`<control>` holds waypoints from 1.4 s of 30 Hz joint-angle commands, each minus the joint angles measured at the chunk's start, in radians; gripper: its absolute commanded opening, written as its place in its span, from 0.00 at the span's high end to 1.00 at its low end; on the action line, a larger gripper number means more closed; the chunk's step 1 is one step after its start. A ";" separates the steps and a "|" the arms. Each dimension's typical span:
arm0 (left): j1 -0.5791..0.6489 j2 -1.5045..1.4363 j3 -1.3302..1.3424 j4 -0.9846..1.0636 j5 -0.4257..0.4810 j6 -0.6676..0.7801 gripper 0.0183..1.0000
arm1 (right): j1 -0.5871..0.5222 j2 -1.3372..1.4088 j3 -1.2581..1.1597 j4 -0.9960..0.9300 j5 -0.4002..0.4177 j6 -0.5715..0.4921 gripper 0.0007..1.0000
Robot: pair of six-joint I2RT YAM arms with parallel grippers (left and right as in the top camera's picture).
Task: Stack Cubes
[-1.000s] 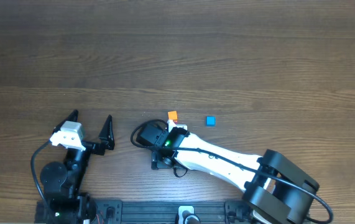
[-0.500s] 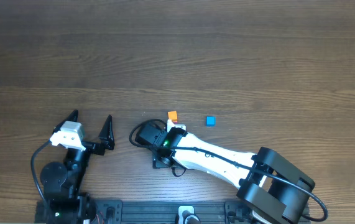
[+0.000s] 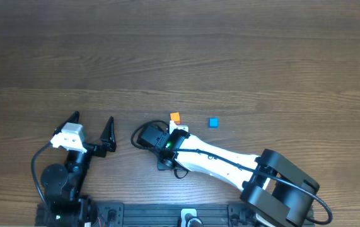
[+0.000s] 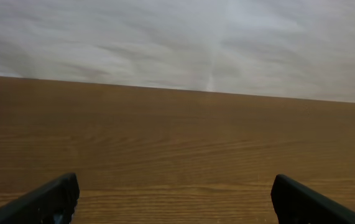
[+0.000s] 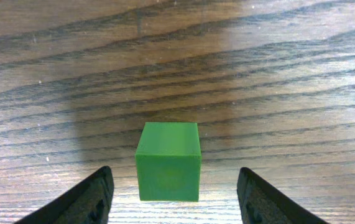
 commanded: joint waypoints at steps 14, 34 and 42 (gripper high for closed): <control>-0.004 -0.008 -0.005 -0.003 -0.004 0.014 0.00 | 0.008 0.040 -0.006 0.032 0.033 0.008 0.53; -0.004 -0.008 -0.004 -0.003 -0.004 0.015 0.00 | 0.008 0.040 -0.006 0.034 0.033 0.015 0.81; -0.004 -0.008 -0.005 -0.003 -0.004 0.015 0.00 | 0.008 0.021 0.001 0.024 0.033 0.015 0.97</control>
